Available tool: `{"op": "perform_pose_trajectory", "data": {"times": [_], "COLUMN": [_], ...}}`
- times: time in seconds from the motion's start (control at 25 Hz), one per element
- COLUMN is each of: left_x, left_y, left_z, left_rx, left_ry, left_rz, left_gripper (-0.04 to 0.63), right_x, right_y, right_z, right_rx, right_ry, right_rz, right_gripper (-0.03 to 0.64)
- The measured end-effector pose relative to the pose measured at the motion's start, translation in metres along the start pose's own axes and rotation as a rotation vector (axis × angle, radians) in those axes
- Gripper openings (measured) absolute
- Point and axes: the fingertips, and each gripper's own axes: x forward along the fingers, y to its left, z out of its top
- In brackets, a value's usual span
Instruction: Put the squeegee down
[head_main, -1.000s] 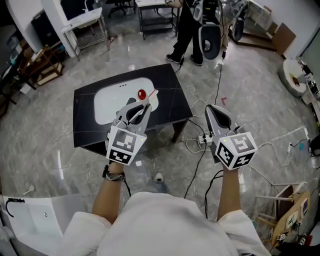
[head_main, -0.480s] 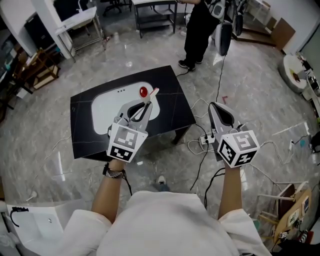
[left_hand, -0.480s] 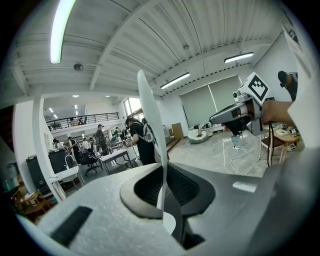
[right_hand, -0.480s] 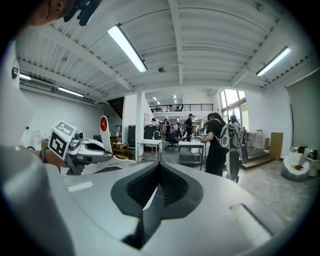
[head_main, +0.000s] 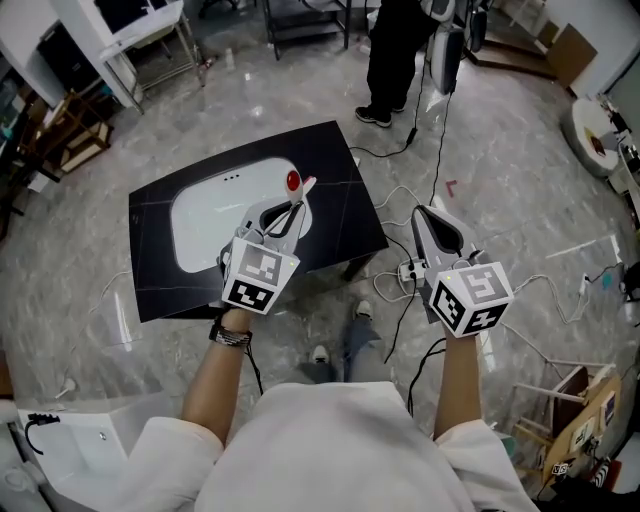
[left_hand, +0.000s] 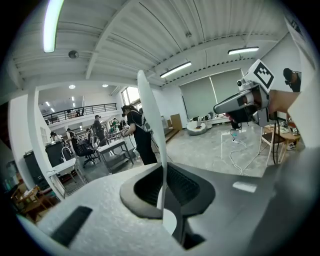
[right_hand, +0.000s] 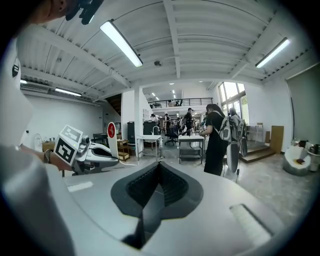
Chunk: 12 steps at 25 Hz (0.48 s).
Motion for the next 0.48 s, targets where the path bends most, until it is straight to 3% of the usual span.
{"op": "perform_pose_trajectory", "data": {"times": [0.28, 0.48], "left_x": [0.059, 0.101], "left_y": [0.011, 0.016], "left_z": [-0.022, -0.038], "left_rx": [-0.016, 0.051], "left_ry": [0.075, 0.154], "left_rz": [0.031, 0.061], "left_gripper": [0.031, 0.031], "right_x": [0.035, 0.059], "right_y": [-0.044, -0.066], "right_z": [-0.025, -0.038], "right_rx": [0.031, 0.034], "right_ry": [0.063, 0.098], "right_rz": [0.025, 0.045], "right_gripper": [0.006, 0.006]}}
